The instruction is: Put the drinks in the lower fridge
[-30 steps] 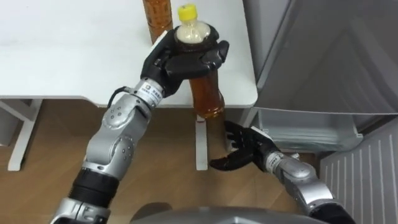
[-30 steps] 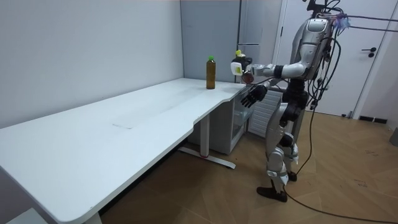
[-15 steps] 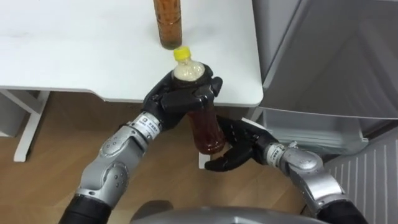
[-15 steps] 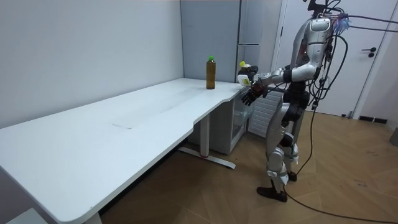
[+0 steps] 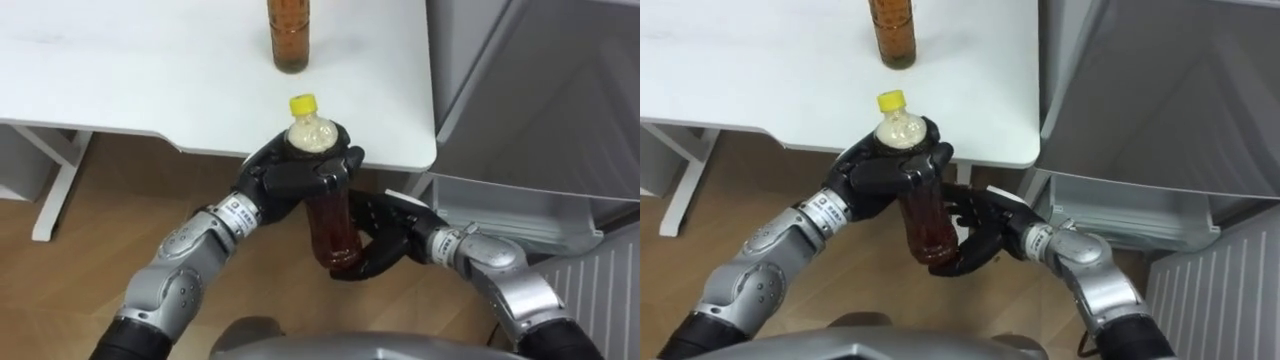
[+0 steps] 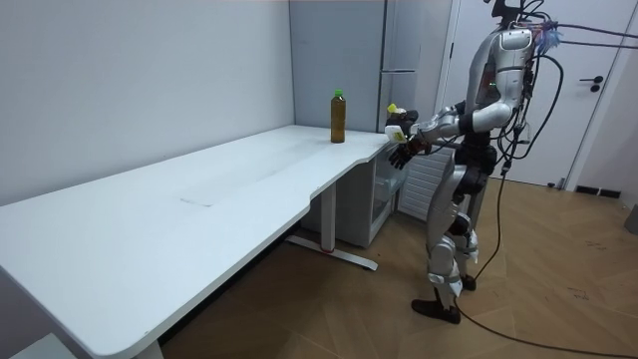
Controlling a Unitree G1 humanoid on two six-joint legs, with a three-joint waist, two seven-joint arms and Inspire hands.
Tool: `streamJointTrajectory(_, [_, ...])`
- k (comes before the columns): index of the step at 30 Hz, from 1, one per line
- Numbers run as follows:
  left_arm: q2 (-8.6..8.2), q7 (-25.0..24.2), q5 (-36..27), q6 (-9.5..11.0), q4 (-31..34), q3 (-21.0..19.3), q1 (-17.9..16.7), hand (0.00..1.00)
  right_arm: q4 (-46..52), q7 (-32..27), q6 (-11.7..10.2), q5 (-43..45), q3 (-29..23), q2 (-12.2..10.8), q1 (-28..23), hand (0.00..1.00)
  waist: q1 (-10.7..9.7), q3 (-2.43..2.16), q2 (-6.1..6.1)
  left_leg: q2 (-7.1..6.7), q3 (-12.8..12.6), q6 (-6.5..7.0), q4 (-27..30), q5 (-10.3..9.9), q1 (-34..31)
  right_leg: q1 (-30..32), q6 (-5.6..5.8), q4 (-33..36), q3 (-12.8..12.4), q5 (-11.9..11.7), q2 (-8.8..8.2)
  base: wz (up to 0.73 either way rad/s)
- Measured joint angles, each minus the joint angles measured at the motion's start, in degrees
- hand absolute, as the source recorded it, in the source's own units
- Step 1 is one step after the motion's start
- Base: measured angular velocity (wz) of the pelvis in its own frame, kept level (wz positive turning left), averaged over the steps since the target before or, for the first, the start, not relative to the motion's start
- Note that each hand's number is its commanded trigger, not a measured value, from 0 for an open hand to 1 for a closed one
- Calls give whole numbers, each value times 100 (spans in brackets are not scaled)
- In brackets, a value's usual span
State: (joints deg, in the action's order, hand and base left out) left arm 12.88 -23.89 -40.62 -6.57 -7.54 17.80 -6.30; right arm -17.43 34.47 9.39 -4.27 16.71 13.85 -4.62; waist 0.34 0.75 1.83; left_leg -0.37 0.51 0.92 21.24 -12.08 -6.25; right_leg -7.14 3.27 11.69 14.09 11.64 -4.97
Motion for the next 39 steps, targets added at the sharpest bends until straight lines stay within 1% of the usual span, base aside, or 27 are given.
streamJointTrajectory(2, [7,0,-3,3,-1,-2,0,100,39,85,4,-8,0,74,6,0,12,-3,16,-4,1,3,-12,9,-4,16,0,7,1,0,-6,0])
streamJointTrajectory(7, [44,2,16,48,-2,-2,0,100,80,245,2,-18,1,80,6,0,36,-2,81,-23,-7,4,-101,47,77,16,0,8,-19,0,-26,0])
streamJointTrajectory(10, [37,5,33,75,-1,0,3,100,138,391,-3,-55,-1,111,8,0,99,4,107,-17,-20,4,-102,46,87,19,0,8,-40,0,-26,-2])
streamJointTrajectory(13, [39,4,262,139,-1,18,4,100,157,630,-3,-340,1,98,7,0,119,12,113,-16,-10,3,-74,44,62,22,0,8,-31,0,-22,0])
streamJointTrajectory(15, [36,4,493,144,-1,44,4,100,256,825,-9,-758,2,51,12,0,114,17,107,-21,10,3,-57,44,45,14,0,7,1,0,-22,5])
streamJointTrajectory(17, [25,0,694,156,-2,59,3,100,274,910,-3,-1067,6,3,20,0,119,21,114,-24,21,3,-53,44,51,-8,0,7,6,0,-21,3])
streamJointTrajectory(19, [9,-3,787,183,-1,30,8,100,270,949,-4,-1148,7,-2,-1,0,141,24,115,-25,21,4,-45,44,52,-13,0,7,3,0,-20,0])
streamJointTrajectory(22, [9,-9,788,193,-1,32,8,100,267,984,-4,-1152,7,-3,-1,0,157,57,115,-26,26,4,-35,44,48,-29,0,8,4,0,-19,0])
streamJointTrajectory(24, [7,-9,867,200,-1,32,8,100,246,1000,-4,-1154,7,-30,-20,0,151,88,140,-23,31,4,-37,44,50,-26,0,7,1,0,-14,0])
streamJointTrajectory(26, [4,-9,925,200,-1,44,6,100,243,1013,-4,-1167,8,-38,-60,0,150,95,157,-24,32,4,-35,44,50,-16,0,7,1,0,-14,0])
streamJointTrajectory(29, [-8,-9,1054,202,0,41,23,100,243,1025,-5,-1194,16,-55,-94,0,133,93,175,-25,32,4,-20,43,33,-1,0,7,0,0,-14,0])
streamJointTrajectory(33, [-12,-11,1208,211,5,38,25,100,233,1031,-5,-1316,153,-43,-108,0,150,82,212,-20,31,5,6,42,-13,31,-1,9,0,-1,-12,0])
streamJointTrajectory(35, [-12,-35,1241,211,5,41,25,100,232,1031,-5,-1351,187,-50,-109,100,150,74,225,-19,31,9,23,39,-16,27,-2,10,3,-1,-13,0])
streamJointTrajectory(39, [-11,-43,1326,211,41,44,25,100,232,1031,-5,-1353,216,-47,-108,100,151,56,251,-15,31,10,47,39,-14,21,-3,24,3,-2,-12,0])
